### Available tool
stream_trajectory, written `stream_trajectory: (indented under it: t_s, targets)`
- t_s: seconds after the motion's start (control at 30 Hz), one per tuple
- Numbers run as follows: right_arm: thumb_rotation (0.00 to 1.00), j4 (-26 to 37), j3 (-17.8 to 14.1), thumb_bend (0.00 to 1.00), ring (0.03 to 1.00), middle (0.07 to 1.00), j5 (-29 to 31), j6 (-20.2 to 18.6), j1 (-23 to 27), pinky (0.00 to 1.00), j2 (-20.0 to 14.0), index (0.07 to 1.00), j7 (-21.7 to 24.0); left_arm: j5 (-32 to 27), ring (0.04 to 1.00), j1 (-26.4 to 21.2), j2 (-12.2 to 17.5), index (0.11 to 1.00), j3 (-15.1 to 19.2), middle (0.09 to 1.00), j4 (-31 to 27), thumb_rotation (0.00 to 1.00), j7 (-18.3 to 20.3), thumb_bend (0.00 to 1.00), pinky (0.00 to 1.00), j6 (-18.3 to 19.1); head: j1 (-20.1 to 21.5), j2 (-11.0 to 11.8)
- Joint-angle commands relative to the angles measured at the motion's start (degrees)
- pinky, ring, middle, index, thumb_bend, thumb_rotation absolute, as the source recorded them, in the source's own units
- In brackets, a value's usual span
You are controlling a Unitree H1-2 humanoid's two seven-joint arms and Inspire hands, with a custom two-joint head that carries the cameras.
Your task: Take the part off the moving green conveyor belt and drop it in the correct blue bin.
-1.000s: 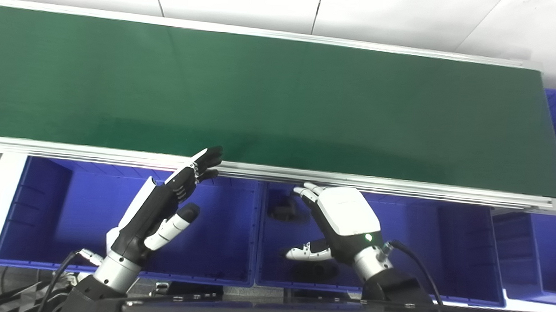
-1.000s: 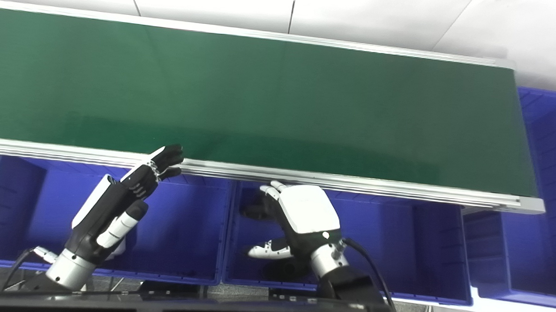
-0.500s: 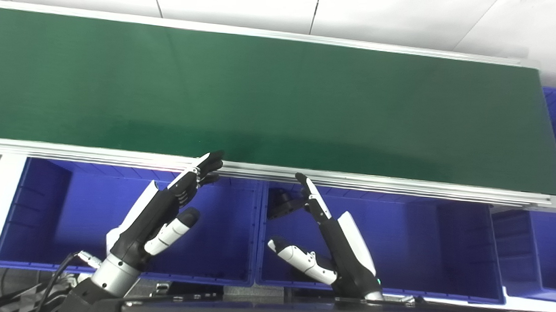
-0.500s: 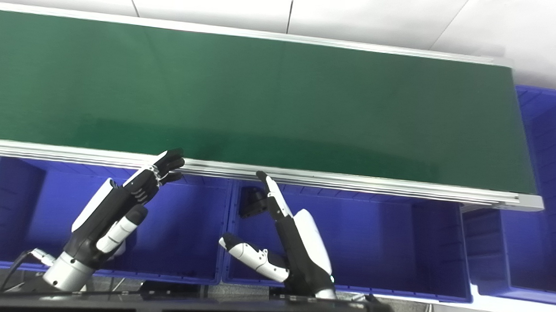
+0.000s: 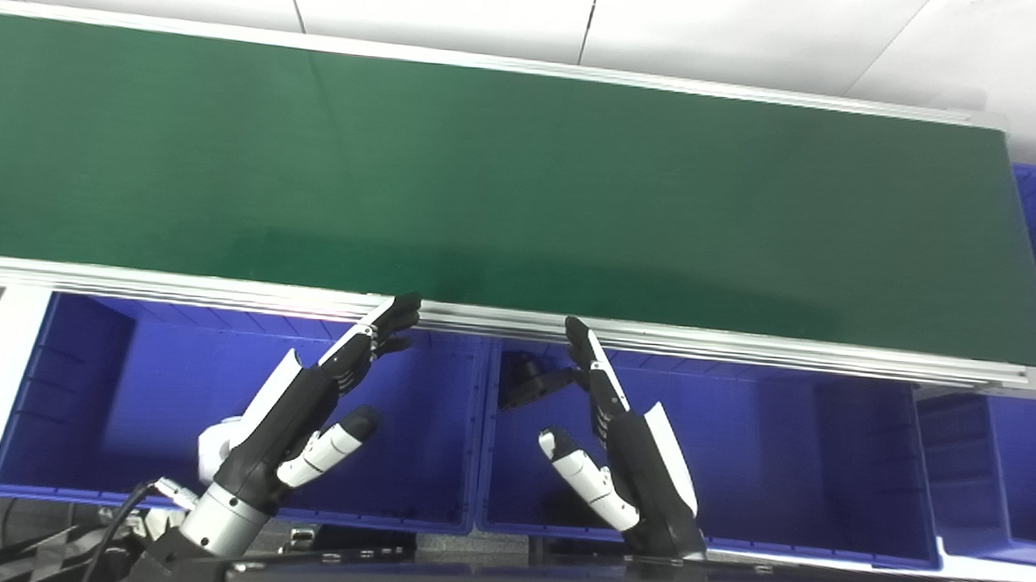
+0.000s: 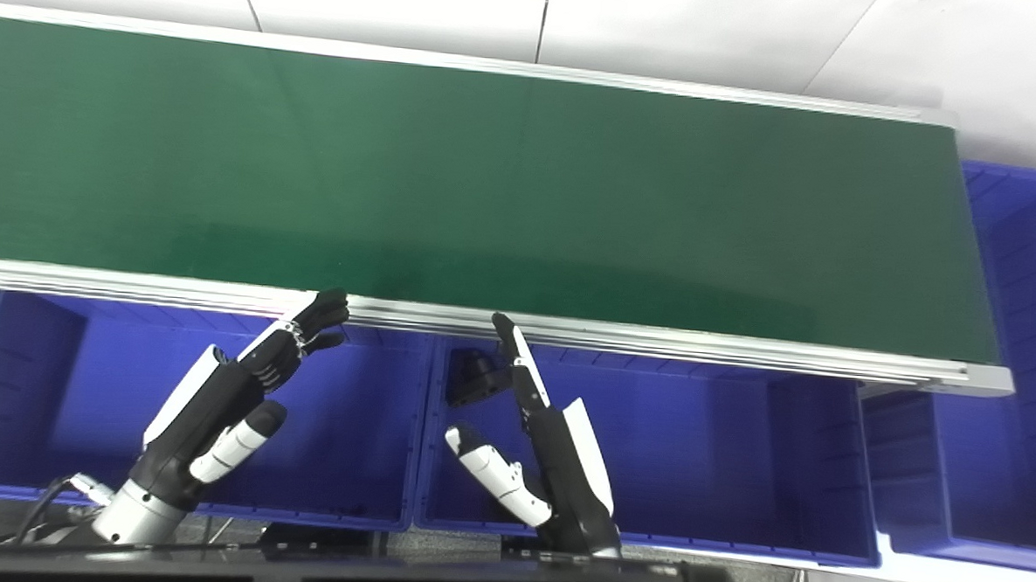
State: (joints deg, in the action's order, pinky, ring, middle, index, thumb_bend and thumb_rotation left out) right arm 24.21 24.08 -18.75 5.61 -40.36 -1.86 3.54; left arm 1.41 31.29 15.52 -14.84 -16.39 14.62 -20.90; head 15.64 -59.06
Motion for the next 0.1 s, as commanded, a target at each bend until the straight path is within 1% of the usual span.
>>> stream_trajectory:
  t_s: [0.0,0.07]
  targets:
    - [0.80,0.5,0.8,0.70,0.988,1.000,-0.3,4.2,-0.2,0.94,0.1,0.995,-1.0,-0.9,0.953,-0.1,0.3,0.953,-0.2,0.975,-0.6,0.91,0.5,0.63,0.90,-2.7,-0.1,-0.1]
    - [0.81,0.4,0.6,0.71,0.991,1.000,0.2,4.7,-0.1,0.95,0.0,0.990,-1.4,-1.0,0.957,-0.3,0.4,0.956,-0.3,0.978,-0.2,0.90,0.7,0.65,0.91,-3.0,-0.2,-0.6]
